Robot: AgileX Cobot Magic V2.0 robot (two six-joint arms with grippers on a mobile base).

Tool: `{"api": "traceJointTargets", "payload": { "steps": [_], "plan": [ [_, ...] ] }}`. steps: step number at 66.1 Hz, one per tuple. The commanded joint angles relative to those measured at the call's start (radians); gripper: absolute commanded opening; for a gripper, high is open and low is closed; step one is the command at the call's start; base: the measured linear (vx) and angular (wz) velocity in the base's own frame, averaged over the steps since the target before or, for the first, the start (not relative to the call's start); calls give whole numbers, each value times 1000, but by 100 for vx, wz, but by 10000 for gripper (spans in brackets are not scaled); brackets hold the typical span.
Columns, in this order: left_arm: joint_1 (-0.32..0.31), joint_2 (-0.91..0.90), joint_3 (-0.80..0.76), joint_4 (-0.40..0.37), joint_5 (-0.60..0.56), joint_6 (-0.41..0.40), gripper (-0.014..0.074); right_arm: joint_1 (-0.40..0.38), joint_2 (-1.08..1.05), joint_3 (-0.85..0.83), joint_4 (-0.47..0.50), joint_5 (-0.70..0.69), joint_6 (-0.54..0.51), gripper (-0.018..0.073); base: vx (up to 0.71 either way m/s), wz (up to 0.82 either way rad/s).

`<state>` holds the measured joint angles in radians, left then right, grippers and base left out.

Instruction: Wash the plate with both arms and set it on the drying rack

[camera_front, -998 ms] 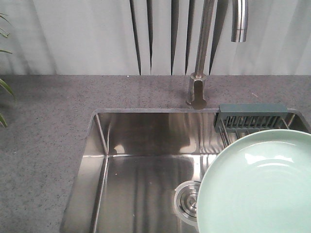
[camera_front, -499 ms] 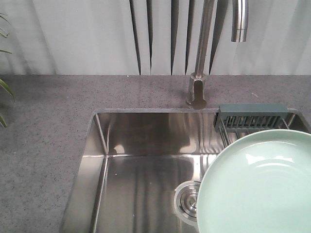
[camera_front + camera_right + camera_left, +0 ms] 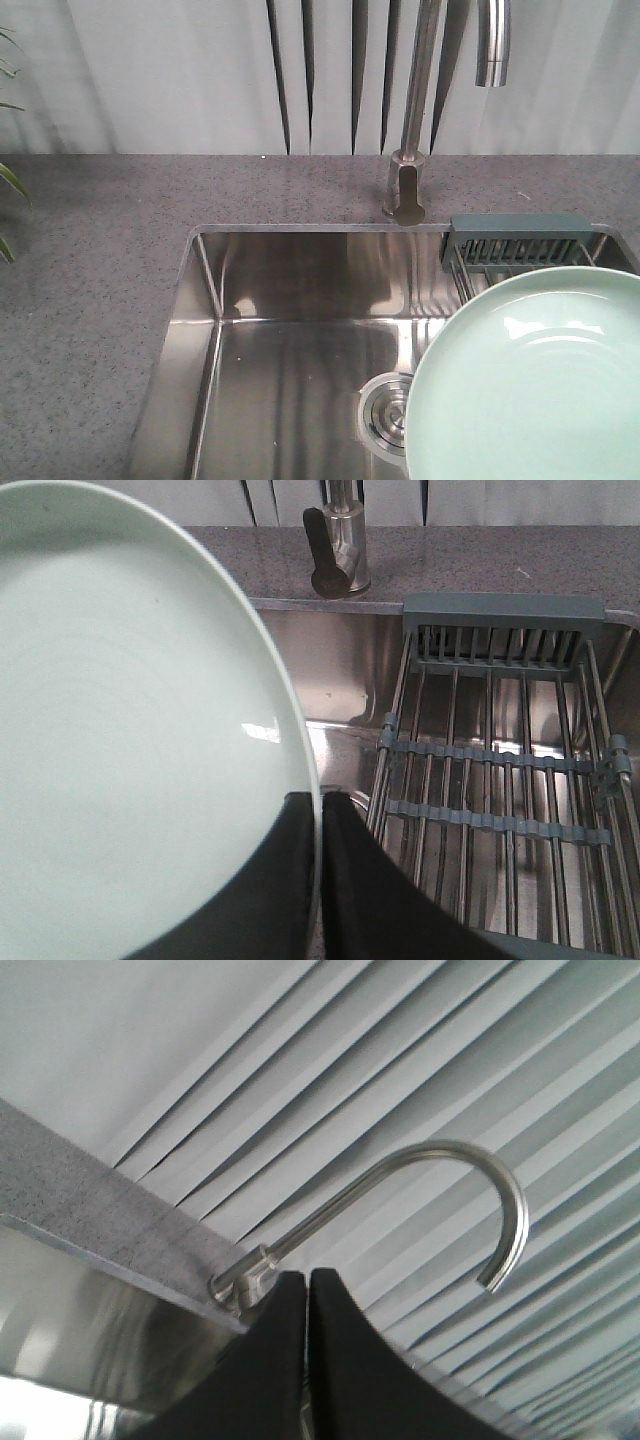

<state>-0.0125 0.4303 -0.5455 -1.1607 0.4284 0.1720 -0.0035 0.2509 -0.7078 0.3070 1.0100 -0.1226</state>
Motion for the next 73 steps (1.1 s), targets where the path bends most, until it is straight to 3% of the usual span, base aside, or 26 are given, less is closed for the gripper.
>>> {"api": "traceJointTargets", "payload": {
  "steps": [1,10,14,23,35,41,46,56,73],
  "plan": [
    [1,139,-80,-162,32,229,-6,-6,14,-22,13,-76,1,-5,0,0],
    [1,345,-166,-395,161,581,6,-6,14,-22,13,-76,1,-5,0,0],
    [1,443,-201,-471,248,696,27,-6,14,-22,13,-76,1,-5,0,0],
    [1,648,-296,-590,442,814,161,-6,14,-22,13,-76,1,-5,0,0],
    [-16,910,-471,-605,523,827,459,-6,14,-22,13,-76,1,-5,0,0],
    [-61,1021,-566,-596,538,827,599,-6,14,-22,13,-76,1,-5,0,0],
    [-106,1105,-645,-597,534,827,664,-6,14,-22,13,-76,1,-5,0,0],
    [-191,1250,-794,-597,470,826,685,-6,14,-22,13,-76,1,-5,0,0],
    [-282,1456,-1008,-600,411,822,621,-6,14,-22,13,-76,1,-5,0,0]
  ]
}}
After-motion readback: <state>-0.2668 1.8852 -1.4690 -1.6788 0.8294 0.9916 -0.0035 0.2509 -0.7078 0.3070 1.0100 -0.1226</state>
